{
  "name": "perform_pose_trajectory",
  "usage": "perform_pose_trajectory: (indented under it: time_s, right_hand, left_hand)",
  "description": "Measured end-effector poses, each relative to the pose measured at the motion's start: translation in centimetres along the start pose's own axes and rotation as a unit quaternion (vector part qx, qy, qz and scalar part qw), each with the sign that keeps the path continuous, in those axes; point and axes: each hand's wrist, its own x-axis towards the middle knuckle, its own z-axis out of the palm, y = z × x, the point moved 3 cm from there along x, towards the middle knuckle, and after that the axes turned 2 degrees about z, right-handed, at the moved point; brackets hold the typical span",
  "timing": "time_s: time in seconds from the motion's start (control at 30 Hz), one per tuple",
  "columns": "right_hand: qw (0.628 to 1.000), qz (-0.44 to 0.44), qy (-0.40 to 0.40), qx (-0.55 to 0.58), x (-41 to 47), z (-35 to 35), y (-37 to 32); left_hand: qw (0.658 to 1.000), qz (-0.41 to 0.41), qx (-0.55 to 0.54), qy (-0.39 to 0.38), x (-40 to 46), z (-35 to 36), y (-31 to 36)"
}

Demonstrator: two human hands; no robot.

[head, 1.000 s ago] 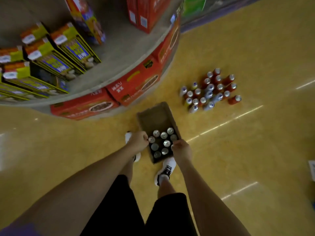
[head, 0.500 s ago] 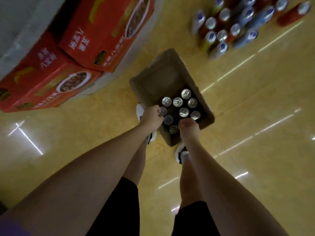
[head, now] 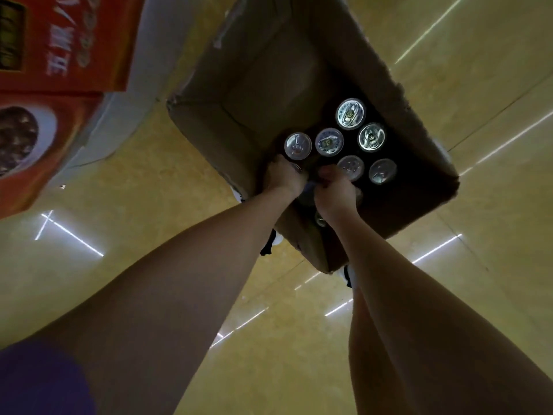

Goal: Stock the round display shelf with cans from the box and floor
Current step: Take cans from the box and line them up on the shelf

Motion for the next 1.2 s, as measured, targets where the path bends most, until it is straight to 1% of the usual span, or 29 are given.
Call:
perform_pose_trajectory:
  time_s: [0.07, 0.13, 0.2, 0.27, 0.33, 0.4, 0.47, 0.53, 0.6, 0.67, 0.77, 0.9, 0.93, 1.1, 1.2]
  right_hand:
    - [1.0, 0.006, -0.017, -0.007, 1.3, 0.6, 0.6]
    - [0.999, 0.017, -0.024, -0.014, 2.2, 1.0, 1.2]
    - [0.999, 0.02, -0.025, -0.015, 2.3, 1.1, 1.9]
    - [0.999, 0.018, -0.03, -0.012, 1.5, 0.7, 2.2]
    - [0.999, 0.009, -0.03, -0.014, 0.0, -0.1, 2.1]
    - [1.0, -0.006, -0.022, -0.016, -1.6, -1.2, 1.7]
    - [0.999, -0.007, -0.032, -0.012, -3.3, -2.4, 1.1]
    - [0.999, 0.0, -0.051, -0.012, -5.1, -3.8, 0.4]
    - [0.998, -0.012, -0.057, -0.022, -7.0, -5.5, -1.0]
    - [0.997, -0.036, -0.054, -0.043, -9.0, -7.7, -3.0]
    - [0.994, -0.073, -0.044, -0.069, -12.7, -11.0, -6.7]
    - [0.968, -0.196, -0.05, -0.146, -19.9, -15.7, -12.9]
    - [0.962, -0.215, -0.055, -0.158, -22.0, -16.8, -14.5]
    - [0.937, -0.307, -0.045, -0.161, -31.6, -22.7, -22.9]
    - [0.921, -0.353, -0.041, -0.162, -37.1, -25.8, -27.4]
  left_hand:
    - [1.0, -0.018, 0.004, 0.003, 1.6, 1.0, -0.2]
    - [0.999, -0.036, 0.033, 0.007, 2.4, 1.4, -0.3]
    - [0.997, -0.034, 0.068, 0.013, 2.5, 1.4, -0.2]
    - [0.997, -0.029, 0.074, 0.017, 2.2, 1.1, -0.1]
    - [0.997, -0.026, 0.066, 0.018, 1.1, 0.3, 0.1]
    - [0.998, -0.023, 0.062, 0.001, -0.7, -1.0, 0.3]
    - [0.999, -0.017, 0.049, -0.017, -2.6, -2.5, 0.2]
    - [0.998, -0.011, 0.055, -0.008, -5.2, -4.6, 0.4]
    - [0.997, -0.002, 0.077, 0.014, -8.1, -7.0, 0.8]
    - [0.996, 0.025, 0.086, 0.026, -11.1, -9.4, 1.7]
    - [0.996, 0.069, 0.047, 0.023, -15.8, -13.0, 2.9]
    - [0.989, 0.14, 0.031, 0.028, -24.5, -19.6, 5.3]
    - [0.987, 0.155, 0.034, 0.029, -27.2, -21.5, 5.9]
    - [0.977, 0.205, 0.046, 0.026, -39.8, -30.8, 8.7]
    - [0.962, 0.266, 0.027, 0.06, -47.8, -36.0, 9.9]
